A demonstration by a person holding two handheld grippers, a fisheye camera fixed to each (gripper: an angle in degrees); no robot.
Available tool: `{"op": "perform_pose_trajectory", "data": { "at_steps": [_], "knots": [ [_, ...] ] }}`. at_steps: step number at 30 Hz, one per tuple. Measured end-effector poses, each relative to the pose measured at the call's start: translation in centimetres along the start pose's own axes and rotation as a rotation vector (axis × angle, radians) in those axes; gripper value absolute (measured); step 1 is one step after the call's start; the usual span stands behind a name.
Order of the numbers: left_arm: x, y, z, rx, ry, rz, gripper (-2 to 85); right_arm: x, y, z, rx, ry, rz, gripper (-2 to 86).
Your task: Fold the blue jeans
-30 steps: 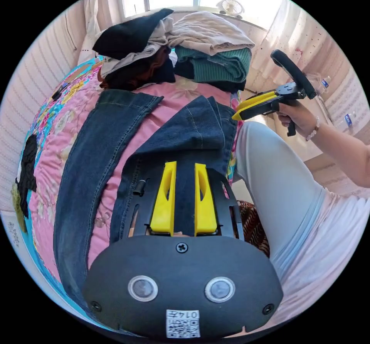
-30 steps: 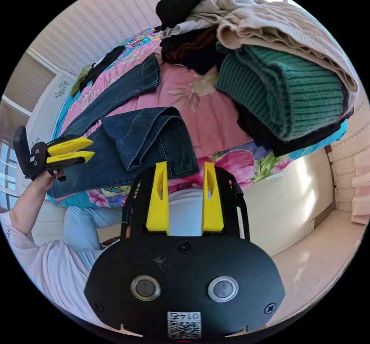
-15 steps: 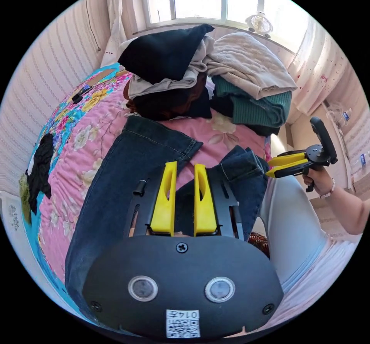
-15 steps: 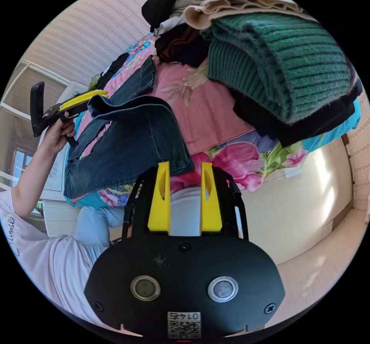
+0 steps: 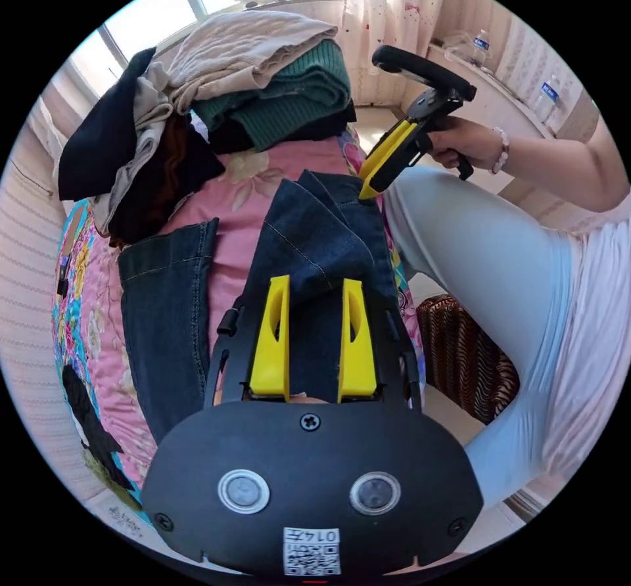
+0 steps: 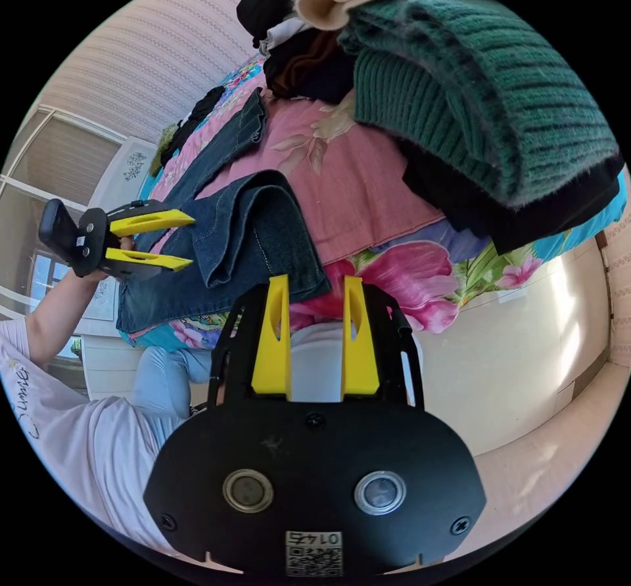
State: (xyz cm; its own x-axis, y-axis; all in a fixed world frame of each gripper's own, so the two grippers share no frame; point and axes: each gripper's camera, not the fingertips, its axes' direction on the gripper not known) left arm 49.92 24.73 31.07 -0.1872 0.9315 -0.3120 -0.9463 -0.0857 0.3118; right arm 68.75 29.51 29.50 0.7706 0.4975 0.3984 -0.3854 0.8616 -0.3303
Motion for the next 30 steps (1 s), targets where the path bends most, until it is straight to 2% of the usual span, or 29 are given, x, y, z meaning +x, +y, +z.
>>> {"op": "perform_pose_trajectory", "data": {
  "at_steps": [4, 8, 12, 18, 20, 22, 25, 30],
  "knots": [
    [-1.4, -1.7, 1.5, -0.017, 0.082, -0.039, 7.6, 1.2, 0.3, -1.5, -0.01, -0.018, -0.052, 8.8],
    [-4.0, -1.6, -1.8, 0.124, 0.089, -0.155, 1.0, 3.1, 0.7, -3.9, 0.0, -0.048, -0.068, 3.6],
    [-7.3, -2.0, -3.9, 0.19, 0.071, -0.263, -0.5, 4.3, 1.1, -6.0, 0.006, -0.068, -0.097, 1.2],
    [-11.7, -3.4, -2.4, 0.123, -0.006, -0.375, -0.8, 5.8, 1.1, -7.0, 0.035, -0.093, -0.088, 3.1],
    [-12.7, -3.7, -1.1, 0.082, -0.002, -0.402, -0.6, 6.8, 0.6, -6.5, 0.041, -0.184, -0.03, 9.7],
    [-13.4, -3.7, -0.4, 0.062, -0.021, -0.432, -0.2, 7.3, 0.3, -6.3, 0.036, -0.231, -0.009, 12.6],
    [-14.8, -3.1, 0.5, 0.04, -0.02, -0.502, 2.1, 7.3, -0.1, -5.8, 0.011, -0.189, -0.022, 11.8],
    [-15.8, -1.3, -1.3, 0.106, -0.027, -0.539, 6.8, 7.3, -0.6, -5.9, -0.046, -0.151, -0.064, 7.3]
  ]
}}
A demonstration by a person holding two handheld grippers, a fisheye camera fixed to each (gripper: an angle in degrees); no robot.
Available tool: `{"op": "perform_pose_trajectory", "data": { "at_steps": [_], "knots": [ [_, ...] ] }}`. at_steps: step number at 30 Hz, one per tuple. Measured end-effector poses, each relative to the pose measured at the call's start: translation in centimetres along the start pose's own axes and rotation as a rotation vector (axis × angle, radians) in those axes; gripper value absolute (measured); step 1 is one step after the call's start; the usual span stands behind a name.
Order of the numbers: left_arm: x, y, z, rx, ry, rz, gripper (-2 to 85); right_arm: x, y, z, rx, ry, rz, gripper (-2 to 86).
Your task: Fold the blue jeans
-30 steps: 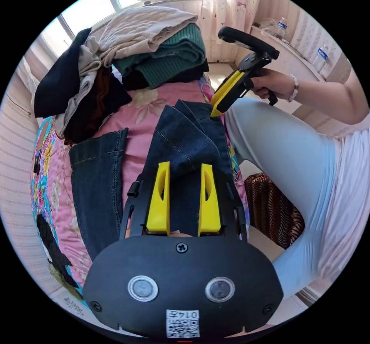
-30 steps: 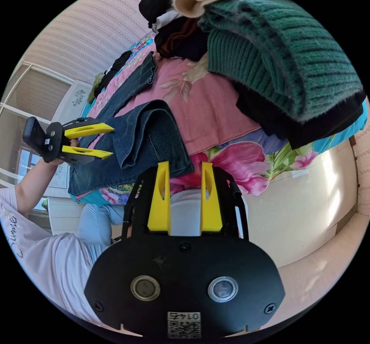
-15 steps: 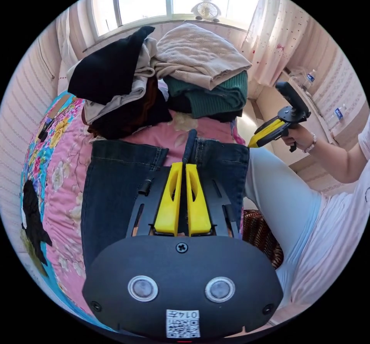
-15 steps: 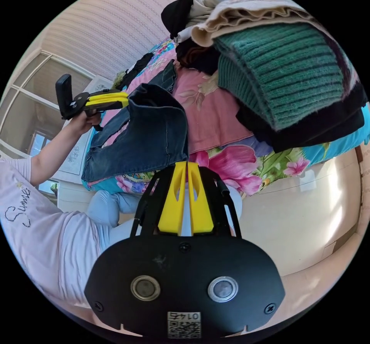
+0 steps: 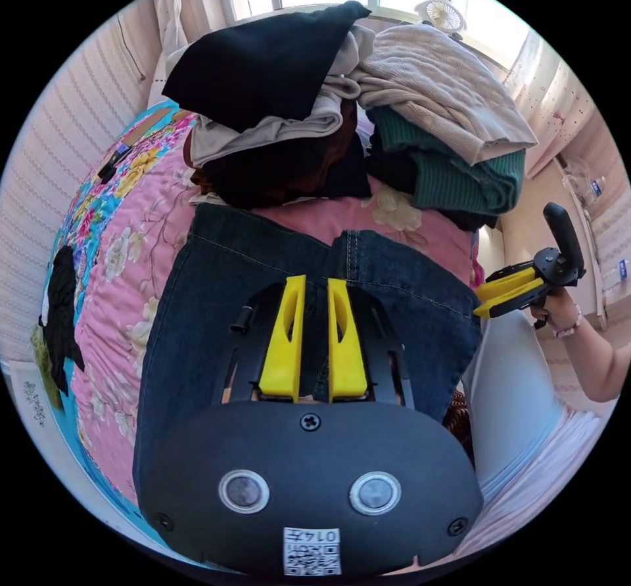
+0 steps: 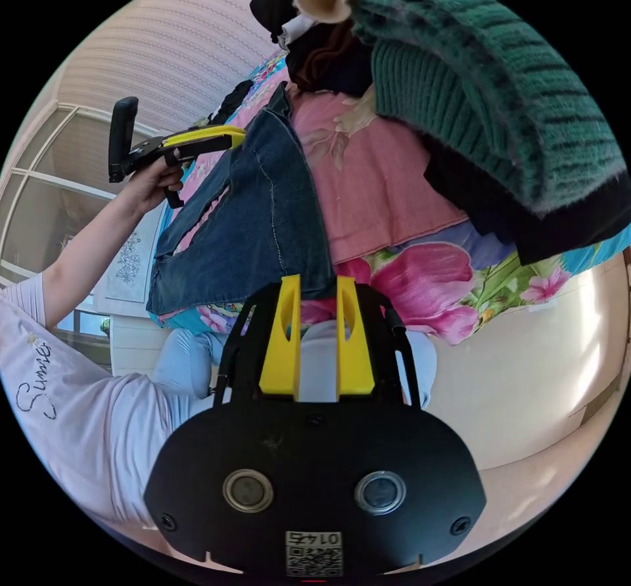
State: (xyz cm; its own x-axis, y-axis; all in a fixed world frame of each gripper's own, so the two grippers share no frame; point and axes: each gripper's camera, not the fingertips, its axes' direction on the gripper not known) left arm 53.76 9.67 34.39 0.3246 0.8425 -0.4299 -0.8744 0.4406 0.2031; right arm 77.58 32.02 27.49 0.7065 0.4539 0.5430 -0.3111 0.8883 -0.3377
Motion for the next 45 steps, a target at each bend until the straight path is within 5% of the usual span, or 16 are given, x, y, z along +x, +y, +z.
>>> {"op": "perform_pose_trajectory", "data": {
  "at_steps": [5, 11, 18, 25, 31, 36, 38, 42, 45],
  "knots": [
    [-0.1, 1.0, 0.8, -0.066, 0.032, 0.052, 10.0, 0.0, 0.1, -1.3, 0.006, -0.053, -0.017, 3.8],
    [-0.6, 2.0, -0.3, -0.083, 0.13, 0.095, 0.9, -1.1, 1.1, -5.4, 0.077, -0.095, -0.051, 1.2],
    [-2.2, 4.4, 0.3, -0.197, 0.14, 0.093, 4.4, -1.1, 0.0, -3.1, -0.046, -0.004, 0.002, 1.9],
    [-7.9, 16.4, -15.7, 0.053, 0.074, 0.074, 6.2, -3.6, 0.0, -3.6, -0.01, 0.058, -0.001, 7.3],
    [-14.4, 41.2, -27.5, 0.215, 0.071, -0.431, 1.4, -4.4, -0.8, -1.8, -0.026, 0.061, 0.076, 14.4],
    [-15.9, 65.7, -34.8, 0.294, 0.034, -0.959, -0.3, -6.3, -1.9, -0.8, -0.104, 0.055, 0.086, 8.8],
    [-14.1, 76.4, -39.0, 0.35, -0.138, -1.164, 1.9, -7.4, -1.9, -2.0, -0.088, 0.055, 0.083, 4.3],
    [-11.8, 89.9, -42.6, 0.367, -0.272, -1.424, 7.4, -8.7, -2.0, -3.9, -0.066, -0.008, 0.107, 2.8],
    [-10.5, 99.8, -44.0, 0.553, -0.247, -1.658, 7.5, -10.5, -2.6, -5.5, -0.035, -0.029, 0.105, 2.2]
  ]
}}
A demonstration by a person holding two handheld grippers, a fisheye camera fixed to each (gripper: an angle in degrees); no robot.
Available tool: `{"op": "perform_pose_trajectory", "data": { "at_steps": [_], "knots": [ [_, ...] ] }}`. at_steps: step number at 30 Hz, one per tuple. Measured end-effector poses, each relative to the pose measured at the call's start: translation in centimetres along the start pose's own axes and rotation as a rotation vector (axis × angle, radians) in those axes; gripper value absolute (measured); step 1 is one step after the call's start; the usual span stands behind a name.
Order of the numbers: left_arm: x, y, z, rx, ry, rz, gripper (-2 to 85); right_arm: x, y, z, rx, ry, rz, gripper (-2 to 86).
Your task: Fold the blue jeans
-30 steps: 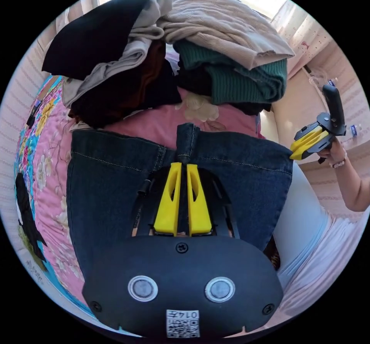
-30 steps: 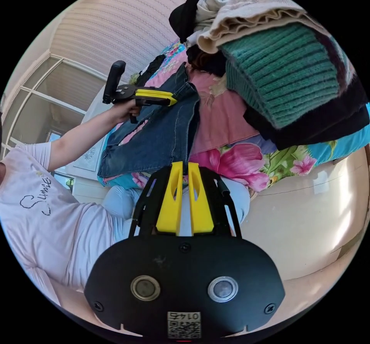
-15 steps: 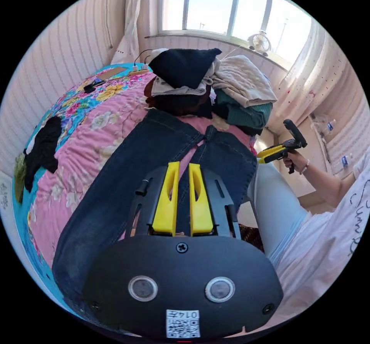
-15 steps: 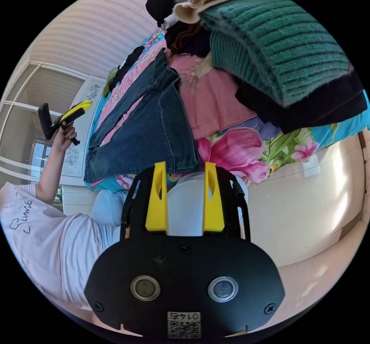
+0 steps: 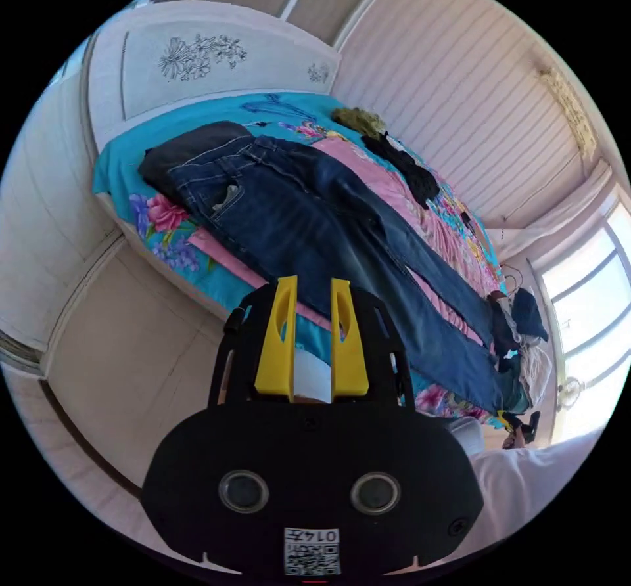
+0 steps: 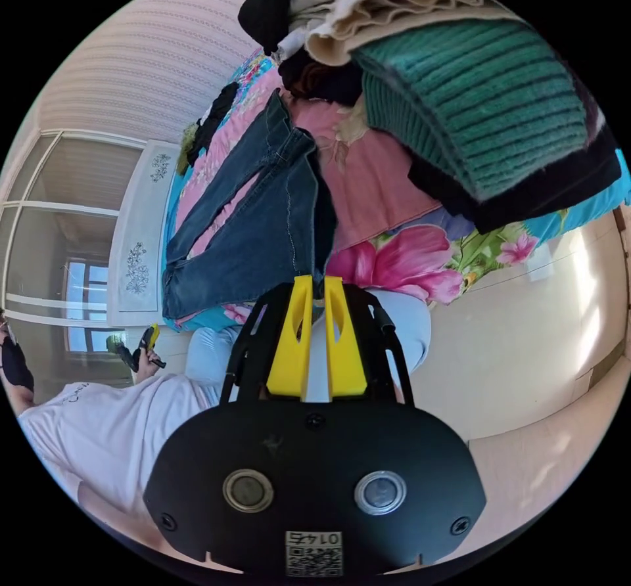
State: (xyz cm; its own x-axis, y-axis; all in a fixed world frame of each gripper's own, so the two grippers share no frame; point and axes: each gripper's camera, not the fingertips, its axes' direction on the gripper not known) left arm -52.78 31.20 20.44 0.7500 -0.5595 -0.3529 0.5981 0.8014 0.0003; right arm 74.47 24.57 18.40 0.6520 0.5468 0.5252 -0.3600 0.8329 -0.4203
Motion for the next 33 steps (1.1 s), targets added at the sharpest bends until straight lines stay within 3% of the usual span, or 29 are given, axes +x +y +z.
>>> {"op": "perform_pose_trajectory", "data": {
  "at_steps": [2, 4, 8, 13, 18, 22, 26, 33],
  "knots": [
    [-6.7, -0.5, -1.6, 0.109, 0.116, -0.221, 5.7, -2.1, -0.6, -0.8, 0.008, 0.02, -0.022, 2.0],
    [-10.1, -1.2, -2.1, 0.165, 0.14, -0.315, 5.0, -3.9, -1.0, -1.1, 0.008, 0.053, -0.047, 1.9],
    [-15.6, -3.9, -1.2, 0.13, 0.163, -0.442, 5.9, -7.5, -1.7, -1.6, 0.025, 0.096, -0.069, 1.9],
    [-17.6, -7.4, 0.1, 0.03, 0.083, -0.391, 7.3, -10.9, -1.9, -1.4, 0.032, 0.137, -0.077, 1.9],
    [-19.8, -8.8, 0.8, -0.002, 0.127, -0.43, 7.4, -13.5, -1.9, -0.7, 0.032, 0.161, -0.077, 1.9],
    [-20.2, -10.9, -0.2, -0.023, 0.144, -0.344, 5.4, -15.5, -1.9, -0.3, 0.037, 0.18, -0.083, 1.9],
    [-20.0, -12.5, -3.0, 0.027, 0.188, -0.245, 0.3, -17.6, -2.6, -0.2, 0.052, 0.224, -0.101, 1.9],
    [-17.7, -17.6, -7.9, 0.123, 0.292, -0.107, -0.9, -23.5, -7.4, -0.1, 0.134, 0.386, -0.23, 1.7]
  ]
}}
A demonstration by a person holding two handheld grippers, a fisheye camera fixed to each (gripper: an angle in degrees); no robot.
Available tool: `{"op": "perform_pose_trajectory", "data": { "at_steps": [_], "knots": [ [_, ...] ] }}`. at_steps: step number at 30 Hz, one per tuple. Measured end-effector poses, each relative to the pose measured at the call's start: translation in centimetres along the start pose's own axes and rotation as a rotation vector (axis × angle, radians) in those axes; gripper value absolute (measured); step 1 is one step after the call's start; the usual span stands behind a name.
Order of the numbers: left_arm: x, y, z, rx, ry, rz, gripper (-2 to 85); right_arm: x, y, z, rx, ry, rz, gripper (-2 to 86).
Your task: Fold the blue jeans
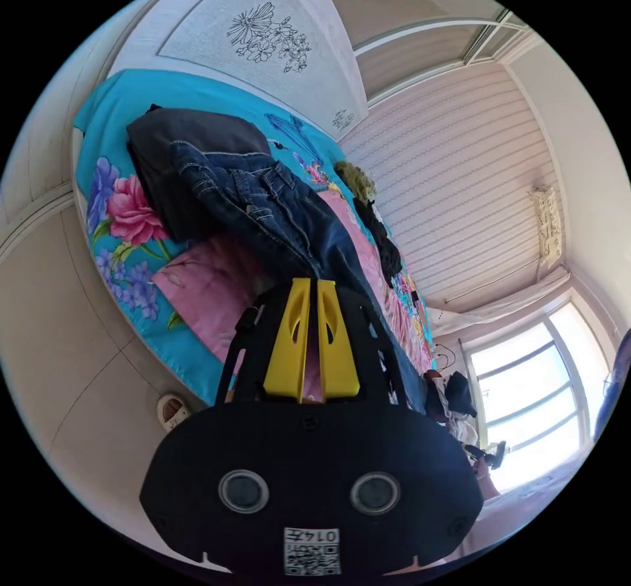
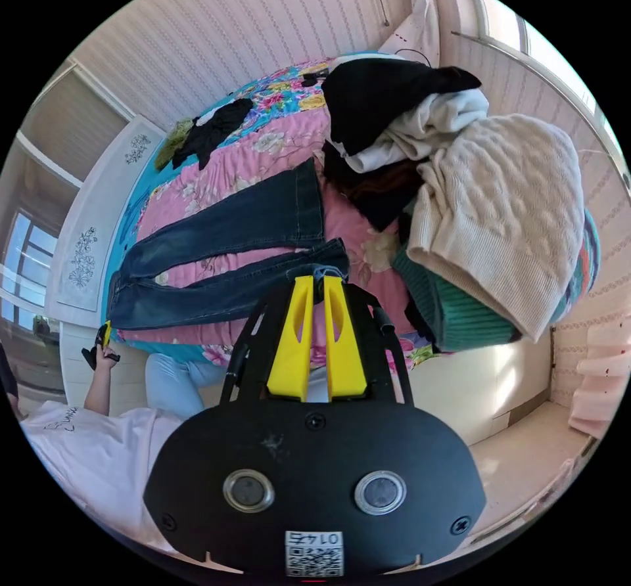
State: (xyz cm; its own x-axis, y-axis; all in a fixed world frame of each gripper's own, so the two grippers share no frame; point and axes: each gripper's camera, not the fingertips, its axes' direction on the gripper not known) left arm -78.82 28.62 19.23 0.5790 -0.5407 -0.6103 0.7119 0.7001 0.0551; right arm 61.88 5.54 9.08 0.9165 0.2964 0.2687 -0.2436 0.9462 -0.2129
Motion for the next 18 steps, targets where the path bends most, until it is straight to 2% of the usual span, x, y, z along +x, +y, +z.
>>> {"op": "perform_pose_trajectory", "data": {
  "at_steps": [4, 9, 11, 13, 16, 18],
  "knots": [
    [4.2, -5.9, 1.1, 0.016, 0.031, 0.101, -0.9, -3.8, -6.3, 0.4, 0.007, 0.095, -0.144, 1.7],
    [9.1, -13.3, 6.1, -0.028, -0.022, 0.21, -0.2, -6.4, -13.8, 3.2, -0.036, 0.16, -0.218, 2.0],
    [11.3, -16.9, 10.7, -0.12, -0.083, 0.265, 1.9, -6.9, -17.4, 5.6, -0.071, 0.202, -0.195, 2.5],
    [11.6, -18.5, 14.0, -0.185, -0.15, 0.226, 4.2, -6.4, -19.5, 8.1, -0.121, 0.2, -0.139, 3.2],
    [11.2, -18.6, 15.3, -0.12, -0.25, 0.176, 6.8, -5.0, -20.2, 11.2, -0.125, 0.241, -0.007, 4.7],
    [10.3, -18.1, 14.1, -0.06, -0.207, 0.159, 6.8, -4.4, -19.1, 11.7, -0.068, 0.2, 0.005, 5.8]
  ]
}}
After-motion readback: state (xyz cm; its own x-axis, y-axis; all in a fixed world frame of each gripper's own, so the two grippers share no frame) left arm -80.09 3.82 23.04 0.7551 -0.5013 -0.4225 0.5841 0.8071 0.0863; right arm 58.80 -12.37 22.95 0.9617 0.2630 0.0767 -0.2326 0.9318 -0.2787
